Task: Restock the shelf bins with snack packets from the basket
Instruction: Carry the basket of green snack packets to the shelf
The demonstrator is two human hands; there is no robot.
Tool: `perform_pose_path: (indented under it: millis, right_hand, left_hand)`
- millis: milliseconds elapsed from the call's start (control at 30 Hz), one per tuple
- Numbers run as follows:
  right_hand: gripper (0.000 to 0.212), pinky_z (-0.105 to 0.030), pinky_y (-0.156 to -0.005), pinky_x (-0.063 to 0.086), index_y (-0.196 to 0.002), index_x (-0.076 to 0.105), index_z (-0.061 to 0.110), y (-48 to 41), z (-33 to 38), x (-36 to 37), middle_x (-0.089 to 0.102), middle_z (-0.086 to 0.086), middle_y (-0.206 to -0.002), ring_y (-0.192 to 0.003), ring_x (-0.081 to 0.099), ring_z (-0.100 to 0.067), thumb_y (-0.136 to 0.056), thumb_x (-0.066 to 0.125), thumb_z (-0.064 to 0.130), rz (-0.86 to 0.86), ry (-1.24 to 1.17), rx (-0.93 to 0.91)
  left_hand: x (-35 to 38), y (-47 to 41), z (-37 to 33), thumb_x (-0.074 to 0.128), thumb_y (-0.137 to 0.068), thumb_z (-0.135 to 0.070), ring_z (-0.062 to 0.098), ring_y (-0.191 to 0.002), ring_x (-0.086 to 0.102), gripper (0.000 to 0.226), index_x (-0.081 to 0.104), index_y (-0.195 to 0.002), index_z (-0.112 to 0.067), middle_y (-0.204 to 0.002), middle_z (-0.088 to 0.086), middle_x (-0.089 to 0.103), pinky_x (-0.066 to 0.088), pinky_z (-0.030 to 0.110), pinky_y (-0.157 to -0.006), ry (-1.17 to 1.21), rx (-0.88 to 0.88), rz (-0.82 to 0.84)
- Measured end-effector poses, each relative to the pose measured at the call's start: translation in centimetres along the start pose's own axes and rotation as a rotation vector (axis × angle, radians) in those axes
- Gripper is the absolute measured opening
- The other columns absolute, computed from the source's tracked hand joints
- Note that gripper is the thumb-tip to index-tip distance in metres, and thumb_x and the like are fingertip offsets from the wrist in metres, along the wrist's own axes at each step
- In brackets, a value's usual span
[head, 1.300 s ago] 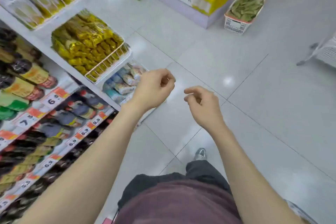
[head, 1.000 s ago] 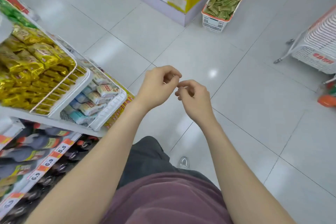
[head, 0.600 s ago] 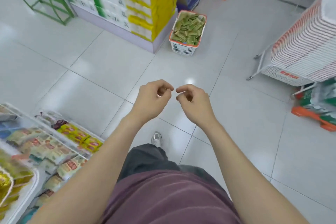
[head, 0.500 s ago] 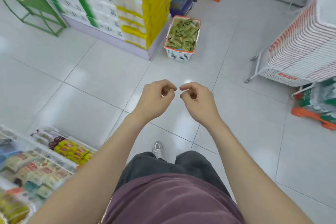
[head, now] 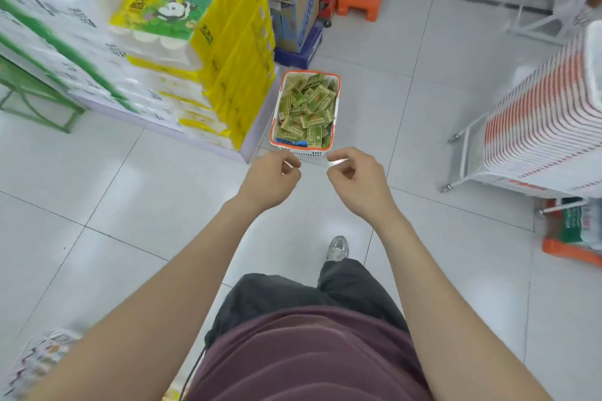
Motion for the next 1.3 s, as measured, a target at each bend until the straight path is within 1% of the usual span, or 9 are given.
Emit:
perform_pose_path:
  millis: [167, 400, 600, 700, 833, 933, 1067, 1233, 1300]
  right_hand:
    - [0.029, -0.012, -0.058, 0.044, -0.113, 0.071, 0.025, -13.0, 2.2, -1.3, 0.072, 0.006, -0.081, -0.076, 0.065, -0.006, -0.091, 0.058, 0.013, 0.078, 0.080, -0.014]
    - [0.029, -0.011, -0.063, 0.044, -0.121, 0.066, 0.024, -30.8, 4.2, 2.0, 0.071, 0.006, -0.086, -0.076, 0.065, -0.004, -0.096, 0.054, 0.013, 0.148, 0.164, -0.055]
    - [0.031, -0.024, -0.071, 0.049, -0.126, 0.064, 0.019, -43.5, 4.8, 5.5, 0.064, 0.010, -0.089, -0.078, 0.063, -0.004, -0.097, 0.055, 0.012, 0.245, 0.287, -0.075]
    - [0.031, -0.032, -0.077, 0.056, -0.128, 0.063, 0.019, -49.0, 3.5, 6.5, 0.062, 0.012, -0.089, -0.081, 0.063, -0.006, -0.098, 0.059, 0.015, 0.287, 0.353, -0.037]
    - [0.031, -0.042, -0.080, 0.061, -0.128, 0.059, 0.023, -55.7, -1.1, 8.0, 0.068, 0.005, -0.104, -0.092, 0.069, -0.017, -0.098, 0.059, 0.028, 0.361, 0.414, 0.046]
    - [0.046, -0.046, -0.083, 0.061, -0.133, 0.052, 0.029, -60.7, -6.2, 9.8, 0.065, 0.004, -0.111, -0.097, 0.069, -0.021, -0.092, 0.055, 0.048, 0.423, 0.444, 0.152]
    - [0.064, -0.047, -0.095, 0.056, -0.143, 0.046, 0.024, -67.7, -13.0, 11.9, 0.061, -0.003, -0.126, -0.113, 0.062, -0.027, -0.088, 0.059, 0.053, 0.447, 0.500, 0.262]
    - [0.077, -0.049, -0.095, 0.055, -0.141, 0.041, 0.019, -73.7, -23.7, 15.1, 0.056, -0.006, -0.126, -0.115, 0.057, -0.029, -0.081, 0.060, 0.063, 0.427, 0.514, 0.427]
    - [0.086, -0.052, -0.097, 0.053, -0.144, 0.036, 0.014, -75.0, -27.9, 16.4, 0.051, -0.008, -0.129, -0.119, 0.054, -0.031, -0.079, 0.062, 0.065, 0.410, 0.520, 0.496]
  left_hand:
    - [-1.9, -11.4, -2.0, 0.059, -0.097, -0.018, 0.026, -0.083, 0.066, 0.020, 0.074, -0.110, -0.016, -0.089, 0.007, 0.074, 0.056, 0.040, -0.076, 0.041, -0.076, -0.037]
    - [-3.7, -27.2, -0.7, 0.057, -0.096, -0.020, 0.020, -0.085, 0.065, 0.021, 0.075, -0.107, -0.021, -0.093, -0.005, 0.070, 0.052, 0.033, -0.074, 0.064, -0.164, -0.068]
    - [-4.8, -38.4, 0.0, 0.057, -0.097, -0.014, 0.017, -0.087, 0.059, 0.020, 0.074, -0.107, -0.015, -0.094, -0.002, 0.065, 0.043, 0.028, -0.070, 0.076, -0.209, -0.022]
    - [-3.8, -42.4, 1.5, 0.058, -0.098, -0.015, 0.023, -0.096, 0.063, 0.022, 0.074, -0.112, -0.013, -0.106, 0.004, 0.070, 0.048, 0.030, -0.080, 0.080, -0.272, 0.036]
    - [-1.6, -48.2, 4.1, 0.058, -0.095, -0.018, 0.030, -0.098, 0.067, 0.019, 0.072, -0.108, -0.016, -0.112, 0.007, 0.071, 0.056, 0.043, -0.088, 0.078, -0.343, 0.057]
    - [1.1, -53.6, 7.2, 0.059, -0.096, -0.021, 0.029, -0.097, 0.067, 0.018, 0.069, -0.110, -0.020, -0.122, 0.008, 0.066, 0.056, 0.039, -0.086, 0.084, -0.422, 0.055]
    - [6.7, -61.7, 12.8, 0.060, -0.095, -0.032, 0.032, -0.115, 0.061, 0.041, 0.061, -0.133, -0.017, -0.137, 0.011, 0.053, 0.052, 0.044, -0.097, 0.101, -0.548, 0.054]
    - [15.5, -70.1, 20.9, 0.055, -0.079, -0.057, 0.038, -0.133, 0.050, 0.076, 0.051, -0.143, -0.016, -0.148, 0.012, 0.042, 0.048, 0.055, -0.108, 0.100, -0.658, 0.057]
    - [18.9, -72.5, 23.8, 0.062, -0.084, -0.057, 0.039, -0.140, 0.042, 0.080, 0.045, -0.148, -0.013, -0.155, 0.013, 0.037, 0.041, 0.057, -0.113, 0.066, -0.681, 0.067]
Point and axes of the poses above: each hand's wrist, its own y-axis away from the middle knuckle, its own x-axis out of the palm, z = x × y, the point moved 7 cm from there along -y, towards the middle knuckle
